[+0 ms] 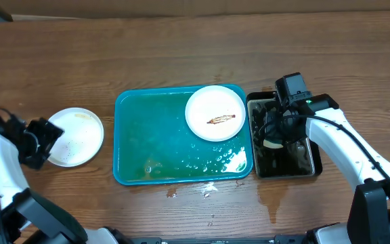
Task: Clean dirty plates on tray and stack at the side
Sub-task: 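Release the white plate and move the left gripper to the remaining white plate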
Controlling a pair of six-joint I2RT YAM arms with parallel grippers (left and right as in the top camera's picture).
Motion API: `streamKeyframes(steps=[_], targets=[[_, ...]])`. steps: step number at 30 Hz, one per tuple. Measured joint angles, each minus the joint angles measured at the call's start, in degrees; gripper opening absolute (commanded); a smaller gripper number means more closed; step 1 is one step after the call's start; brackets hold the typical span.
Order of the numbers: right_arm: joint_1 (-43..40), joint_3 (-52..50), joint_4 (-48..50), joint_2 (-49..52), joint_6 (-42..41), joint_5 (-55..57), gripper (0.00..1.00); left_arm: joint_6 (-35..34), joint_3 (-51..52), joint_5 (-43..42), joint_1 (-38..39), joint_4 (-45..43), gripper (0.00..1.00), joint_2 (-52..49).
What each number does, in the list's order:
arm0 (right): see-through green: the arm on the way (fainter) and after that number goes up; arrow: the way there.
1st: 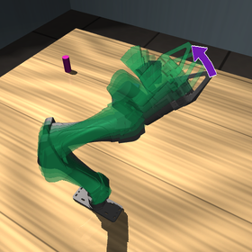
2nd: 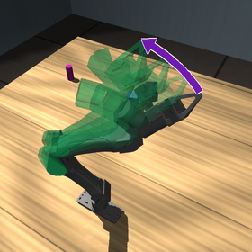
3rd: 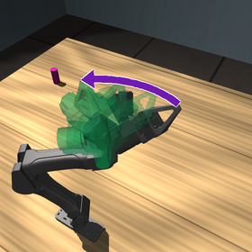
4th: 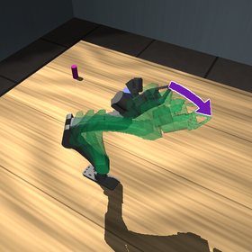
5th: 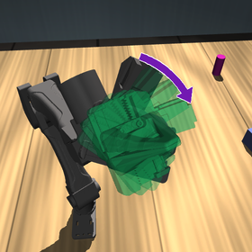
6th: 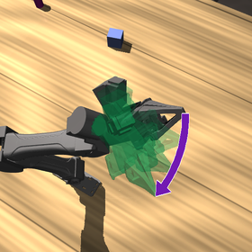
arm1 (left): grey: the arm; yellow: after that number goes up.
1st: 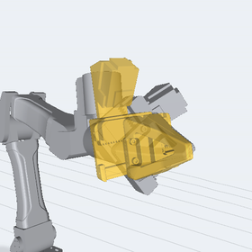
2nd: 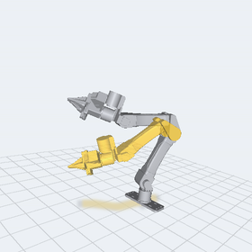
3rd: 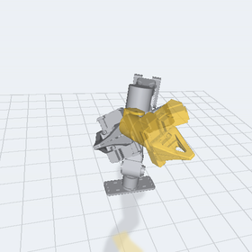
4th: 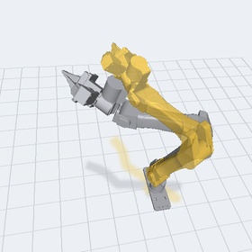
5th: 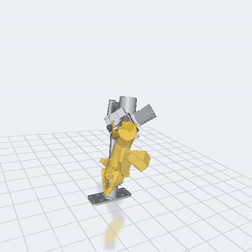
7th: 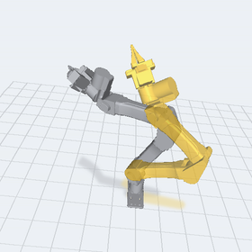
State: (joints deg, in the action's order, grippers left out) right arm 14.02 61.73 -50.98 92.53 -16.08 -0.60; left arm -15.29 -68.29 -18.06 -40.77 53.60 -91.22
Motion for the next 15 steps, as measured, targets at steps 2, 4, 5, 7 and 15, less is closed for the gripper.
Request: streamKeyframes(steps=[2,4,5,7,15], targets=[[0.0,0.0,0.0,0.0,0.0,0.0,0.05,0.0,0.0,-2.0,3.2,0.0,0.80,1.8],[0.0,0.0,0.0,0.0,0.0,0.0,0.05,0.2,0.0,-3.4,8.0,0.0,1.00,4.0],[0.0,0.0,0.0,0.0,0.0,0.0,0.05,0.6,-0.1,-4.0,10.3,-0.3,1.00,4.9],[0.0,0.0,0.0,0.0,0.0,0.0,0.06,0.5,-0.3,-4.8,15.8,-1.7,1.00,6.3],[0.0,0.0,-0.1,0.0,0.0,0.0,0.06,0.7,-0.7,-6.0,36.8,-7.5,1.00,6.4]])
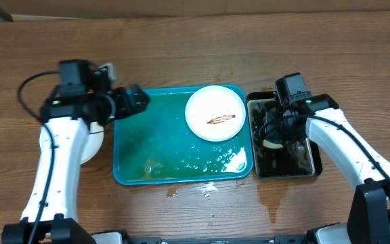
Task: Clean dirty plates on tray and stack at the side
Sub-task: 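Release the white plate and move the left gripper to the remaining white plate, then grasp the remaining white plate rim with the left gripper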
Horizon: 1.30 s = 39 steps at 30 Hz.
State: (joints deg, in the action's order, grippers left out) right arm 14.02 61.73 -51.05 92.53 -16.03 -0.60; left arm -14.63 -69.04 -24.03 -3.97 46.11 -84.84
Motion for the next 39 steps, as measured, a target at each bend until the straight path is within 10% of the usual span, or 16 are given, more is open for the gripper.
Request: streamKeyframes(steps=[10,27,39], targets=[[0.0,0.0,-0.1,0.0,0.0,0.0,0.06,-1.7,0.0,4.7,15.6,-9.2,0.94,-9.1],[0.0,0.0,0.0,0.0,0.0,0.0,0.09,-8.2,0.0,11.5,22.7,-11.1,0.41,-22.8],[0.0,0.0,0.0,0.0,0.0,0.0,0.09,-8.2,-0.2,16.7,22.8,-8.9,0.48,-22.8]])
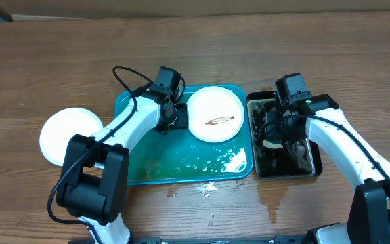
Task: Clean dirty plates on tray and stack at the side
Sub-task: 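Grasp the remaining white plate rim with the left gripper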
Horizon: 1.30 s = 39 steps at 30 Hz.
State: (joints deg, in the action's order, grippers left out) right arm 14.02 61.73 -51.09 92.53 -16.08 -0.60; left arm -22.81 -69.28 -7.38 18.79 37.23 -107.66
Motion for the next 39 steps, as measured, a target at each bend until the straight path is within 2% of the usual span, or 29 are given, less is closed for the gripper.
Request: streamKeyframes(steps=[15,21,28,30,32,37,39], targets=[[0.0,0.0,-0.1,0.0,0.0,0.0,0.09,-0.9,0.0,0.3,1.6,-0.4,0.48,0.0],[0.0,0.0,-0.2,0.0,0.0,0.0,0.09,-1.2,0.0,1.1,3.2,-0.3,0.32,0.0],[0.0,0.0,-0.6,0.0,0.0,0.0,0.09,-1.2,0.0,1.7,3.3,0.6,0.31,-0.3],[0.0,0.0,-0.6,0.0,0.0,0.0,0.09,-1.3,0.0,1.7,3.3,0.9,0.25,-0.9],[0.0,0.0,-0.6,0.0,0.0,0.0,0.09,-1.5,0.0,1.7,3.3,1.4,0.15,-1.7],[0.0,0.0,-0.6,0.0,0.0,0.0,0.09,-1.6,-0.1,2.1,3.3,2.4,0.04,-2.3],[0.0,0.0,-0.7,0.0,0.0,0.0,0.09,-1.5,-0.3,2.0,3.3,2.8,0.04,-2.3]])
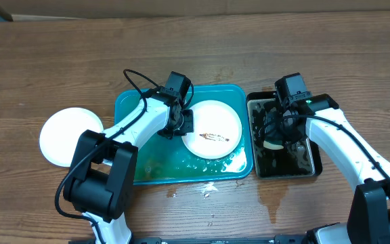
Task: Clean dirty plates on tray and stack at the side
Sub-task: 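Grasp the remaining white plate rim with the left gripper, then scrub the white plate with the sponge while the left gripper holds it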
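A white plate smeared with brown food lies in the teal tray, right of its middle. My left gripper is at the plate's left rim, its fingers closed over the edge. A clean white plate rests on the table left of the tray. My right gripper hangs inside the black tub, over a pale object. Its fingers are hidden by the wrist, so their state does not show.
The tray holds a shallow film of water, with droplets spilled on the wooden table in front of it. The black tub of dark water stands directly against the tray's right side. The left arm's cable loops behind the tray.
The left gripper has gone from just left of the dirty plate onto its left rim. The plate now lies nearer the tray's front. The right arm has not moved.
The left gripper was first at the clean plate, left of the tray. Then it was above the tray's back left corner, then beside the dirty plate at the back right. Now it holds that plate's rim, and the plate has shifted forward. The right gripper stayed in the tub.
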Controlling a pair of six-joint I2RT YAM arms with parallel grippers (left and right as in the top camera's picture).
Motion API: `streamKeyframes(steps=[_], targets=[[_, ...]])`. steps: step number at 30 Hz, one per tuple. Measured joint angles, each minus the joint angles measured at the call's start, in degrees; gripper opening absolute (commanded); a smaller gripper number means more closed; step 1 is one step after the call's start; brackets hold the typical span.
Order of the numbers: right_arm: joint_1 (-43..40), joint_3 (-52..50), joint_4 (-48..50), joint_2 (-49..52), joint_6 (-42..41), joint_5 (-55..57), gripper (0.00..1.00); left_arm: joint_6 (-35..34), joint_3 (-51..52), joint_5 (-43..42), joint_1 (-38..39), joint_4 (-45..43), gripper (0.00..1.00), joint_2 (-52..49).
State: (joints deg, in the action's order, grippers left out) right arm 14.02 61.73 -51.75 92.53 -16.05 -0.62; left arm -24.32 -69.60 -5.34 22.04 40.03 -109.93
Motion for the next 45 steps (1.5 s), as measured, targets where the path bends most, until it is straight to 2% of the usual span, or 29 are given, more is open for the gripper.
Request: streamKeyframes(steps=[8,14,21,31,45], targets=[[0.0,0.0,0.5,0.0,0.5,-1.3,0.04,-1.7,-0.5,-0.4,-0.8,4.7,0.04,0.0],[1.0,0.0,3.6,0.0,5.6,-15.7,0.04,-4.2,-0.5,-1.9,-1.1,5.8,0.04,0.0],[8.8,0.0,11.8,0.0,5.3,-26.4,0.04,-4.9,-0.5,-3.7,-1.0,7.6,0.04,0.0],[19.1,0.0,20.7,4.6,-4.3,-25.3,0.04,-5.4,-0.5,-4.1,-0.3,8.5,0.04,0.0],[21.4,0.0,28.1,13.2,-10.5,-24.5,0.04,-5.4,-0.5,-4.1,-0.3,8.6,0.04,0.0]])
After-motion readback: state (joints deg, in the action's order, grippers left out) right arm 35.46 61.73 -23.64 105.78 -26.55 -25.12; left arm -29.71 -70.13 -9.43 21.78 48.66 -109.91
